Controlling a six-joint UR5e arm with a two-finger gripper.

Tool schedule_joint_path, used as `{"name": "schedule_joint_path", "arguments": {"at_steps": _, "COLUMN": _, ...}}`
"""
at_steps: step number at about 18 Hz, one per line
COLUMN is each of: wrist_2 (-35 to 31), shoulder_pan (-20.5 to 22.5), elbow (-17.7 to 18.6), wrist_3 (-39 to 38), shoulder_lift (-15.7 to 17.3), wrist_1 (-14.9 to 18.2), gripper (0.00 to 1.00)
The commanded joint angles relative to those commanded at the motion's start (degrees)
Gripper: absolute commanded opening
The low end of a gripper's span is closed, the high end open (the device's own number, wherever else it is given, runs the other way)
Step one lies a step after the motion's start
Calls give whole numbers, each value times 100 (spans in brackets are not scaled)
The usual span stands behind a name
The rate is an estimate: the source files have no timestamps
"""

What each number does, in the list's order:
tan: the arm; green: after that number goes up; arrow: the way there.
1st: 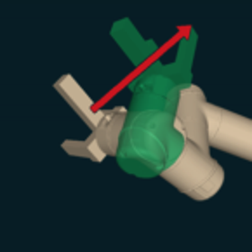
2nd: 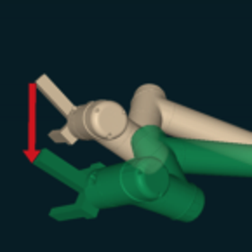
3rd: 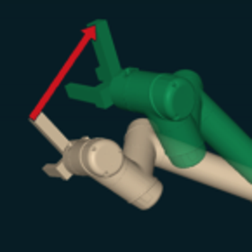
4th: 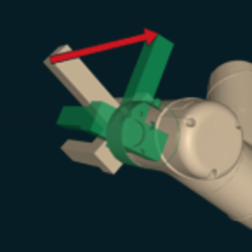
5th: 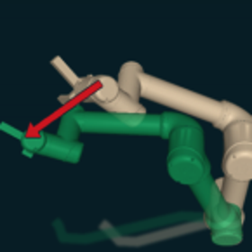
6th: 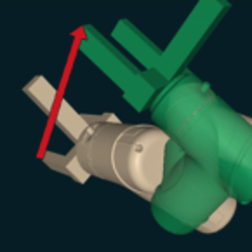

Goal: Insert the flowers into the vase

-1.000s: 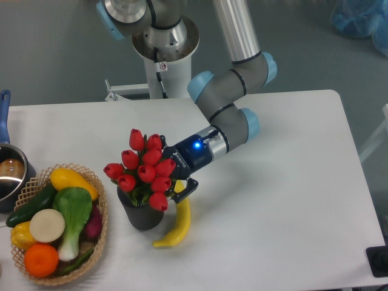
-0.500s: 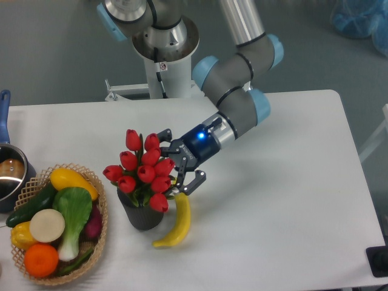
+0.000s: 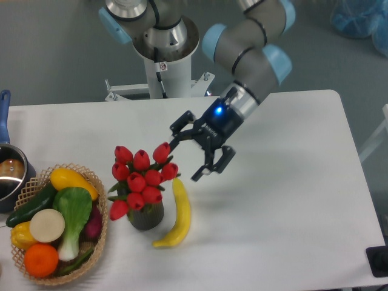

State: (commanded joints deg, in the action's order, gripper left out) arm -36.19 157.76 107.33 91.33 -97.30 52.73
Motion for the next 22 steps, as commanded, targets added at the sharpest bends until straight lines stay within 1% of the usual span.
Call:
{"name": "schedule_joint_path", "arguments": {"at_steps": 3, "wrist_2": -615, "shoulder_pan": 27, "elbow": -369, "wrist_3": -467, "shoulder_lift": 105, "wrist_1": 0, "gripper": 100}}
{"name": "schedule_joint_path", "arguments": {"at_steps": 6, "wrist_2": -1405, "shoulder_pan": 18, "elbow": -599, "wrist_3": -450, "shoulder_lift": 246, "wrist_1": 0, "gripper": 100}}
{"name": "schedule_joint_path", "arguments": {"at_steps": 9, "wrist_2": -2468, "shoulder_pan": -44, "elbow": -591, "wrist_3": -310, "shoulder_lift": 553, "wrist_1": 62, "gripper": 100}}
{"name": "schedule_joint_path", "arguments": {"at_steps": 10, "wrist_2": -2785, "shoulder_pan": -79, "elbow": -573, "wrist_3": -153, "shoulder_lift": 580, "wrist_1": 79, "gripper": 100}}
{"name": "schedule_joint_path", "arguments": {"at_steps": 11, "wrist_2": -3023, "shoulder_pan": -105, "elbow": -573, "wrist_3": 75, "shoulder_lift": 606, "wrist_1": 175, "gripper": 100}}
{"name": "schedule_joint_path", "arguments": {"at_steps": 13, "wrist_2": -3366, "shoulder_pan": -97, "elbow": -661, "wrist_3": 611, "shoulder_lift": 650, "wrist_1": 596, "gripper": 100}}
{"name": "schedule_joint_path", "arguments": {"at_steps": 15, "wrist_2": -3464, "shoulder_pan": -27, "elbow": -871, "wrist_3": 1007, "shoulder_lift": 650, "wrist_1": 1096, "gripper": 100}}
{"name": "schedule_joint_path", "arguments": {"at_steps": 17, "wrist_2": -3578, "shoulder_pan": -9, "elbow": -1230, "wrist_3": 1298, "shoulder_lift": 633, "wrist_1": 1824, "gripper": 100}}
{"name": "schedule_joint_path", "arguments": {"at_steps": 18, "wrist_2": -3718, "shoulder_pan": -9, "elbow": -1345, "wrist_3": 1482, "shoulder_lift": 624, "wrist_1": 2168, "gripper": 100}}
{"name": "schedule_joint_path", "arguments": {"at_steps": 19, "wrist_2": -3885, "shoulder_pan": 0, "elbow": -1399, "wrist_3": 1710, "shoulder_lift": 624, "wrist_1": 2441, "gripper": 100}}
{"name": "schedule_joint_path", "arguments": {"at_steps": 21, "wrist_2": -4201, "shoulder_pan": 61, "elbow": -1399, "wrist_3": 2097, "shoulder_lift": 668, "wrist_1": 2820, "gripper": 100}}
{"name": "schedule_joint_path", "arguments": {"at_steps": 22, "wrist_2": -4272, "shoulder_pan": 79, "elbow": -1399, "wrist_3": 2151, "shoulder_lift": 703, "wrist_1": 3004, "gripper": 100}}
